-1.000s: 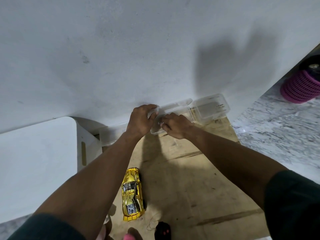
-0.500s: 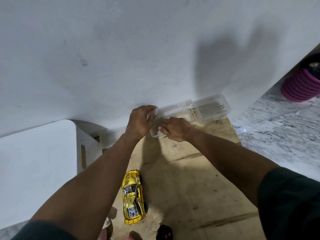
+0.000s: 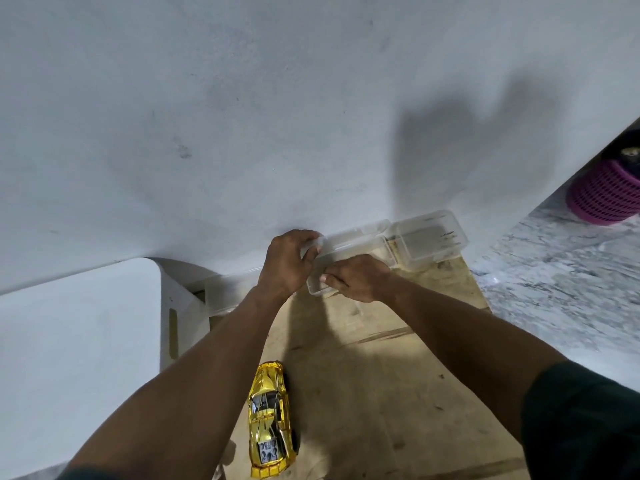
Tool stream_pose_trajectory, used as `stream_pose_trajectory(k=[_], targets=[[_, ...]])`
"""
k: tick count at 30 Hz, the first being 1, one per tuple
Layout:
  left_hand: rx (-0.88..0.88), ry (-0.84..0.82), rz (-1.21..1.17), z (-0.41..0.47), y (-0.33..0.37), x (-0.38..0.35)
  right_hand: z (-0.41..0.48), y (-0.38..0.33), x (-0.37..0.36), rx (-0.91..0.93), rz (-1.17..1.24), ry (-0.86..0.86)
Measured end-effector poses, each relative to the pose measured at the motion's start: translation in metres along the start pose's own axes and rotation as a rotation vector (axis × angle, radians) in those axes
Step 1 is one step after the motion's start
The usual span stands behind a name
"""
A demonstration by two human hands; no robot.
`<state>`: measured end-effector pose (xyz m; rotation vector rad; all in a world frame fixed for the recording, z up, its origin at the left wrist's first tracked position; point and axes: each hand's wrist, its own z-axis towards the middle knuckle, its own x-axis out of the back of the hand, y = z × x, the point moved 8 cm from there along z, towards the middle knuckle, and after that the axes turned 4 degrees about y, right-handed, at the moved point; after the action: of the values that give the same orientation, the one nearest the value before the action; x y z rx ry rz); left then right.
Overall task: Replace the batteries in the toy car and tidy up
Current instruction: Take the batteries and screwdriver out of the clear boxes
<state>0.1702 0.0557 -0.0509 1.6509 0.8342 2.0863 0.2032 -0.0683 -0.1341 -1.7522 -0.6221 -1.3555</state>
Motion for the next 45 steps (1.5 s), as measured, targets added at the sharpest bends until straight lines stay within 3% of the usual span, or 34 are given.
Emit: stream_pose_trajectory(k=[5, 10, 13, 23, 34, 45], targets=[[0.002, -0.002, -0.004, -0.002, -0.002, 0.0, 0.001, 0.0, 0.009, 0.01, 0.016, 0.107], [0.005, 0.009, 0.013, -0.006, -0.004, 0.001, -0.01, -0.017, 0.04, 0.149, -0.091, 0.518], [0.001, 0.015, 0.023, -0.007, -0.004, 0.004, -0.025, -0.026, 0.048, 0.162, -0.061, 0.606], [-0.021, -0.06, 0.073, -0.025, -0.002, -0.004, -0.084, -0.02, -0.008, 0.034, -0.139, 0.5], [-0.025, -0.178, 0.158, -0.047, -0.01, -0.032, -0.087, -0.026, -0.043, 0.074, -0.331, 0.43], [-0.014, -0.228, 0.228, -0.053, -0.017, -0.044, -0.087, -0.028, -0.026, 0.056, -0.158, 0.351]])
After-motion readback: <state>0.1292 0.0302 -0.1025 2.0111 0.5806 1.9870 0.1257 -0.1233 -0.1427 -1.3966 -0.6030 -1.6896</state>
